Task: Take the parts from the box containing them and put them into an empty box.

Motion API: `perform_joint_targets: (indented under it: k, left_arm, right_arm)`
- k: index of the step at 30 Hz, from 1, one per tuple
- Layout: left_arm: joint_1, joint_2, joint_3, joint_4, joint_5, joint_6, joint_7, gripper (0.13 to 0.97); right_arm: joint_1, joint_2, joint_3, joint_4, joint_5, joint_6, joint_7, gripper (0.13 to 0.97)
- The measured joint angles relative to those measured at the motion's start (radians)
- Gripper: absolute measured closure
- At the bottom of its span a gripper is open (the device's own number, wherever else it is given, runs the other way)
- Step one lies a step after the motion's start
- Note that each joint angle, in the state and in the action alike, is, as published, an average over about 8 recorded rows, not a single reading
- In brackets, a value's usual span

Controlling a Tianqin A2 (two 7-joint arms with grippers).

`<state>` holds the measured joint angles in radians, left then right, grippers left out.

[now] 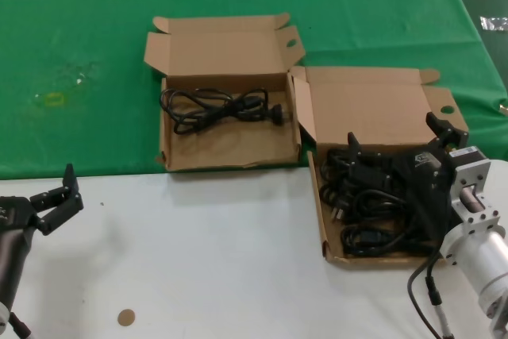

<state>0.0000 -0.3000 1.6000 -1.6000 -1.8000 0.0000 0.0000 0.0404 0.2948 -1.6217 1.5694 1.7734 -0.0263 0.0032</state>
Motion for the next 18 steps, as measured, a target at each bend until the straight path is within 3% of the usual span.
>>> perform_joint_targets:
  k: [18]
  left_arm:
    - [0.000, 0.000, 0.000, 0.000, 0.000, 0.000, 0.000, 0.132]
  right_arm:
    - [0.000, 0.000, 0.000, 0.000, 0.000, 0.000, 0.000, 0.129]
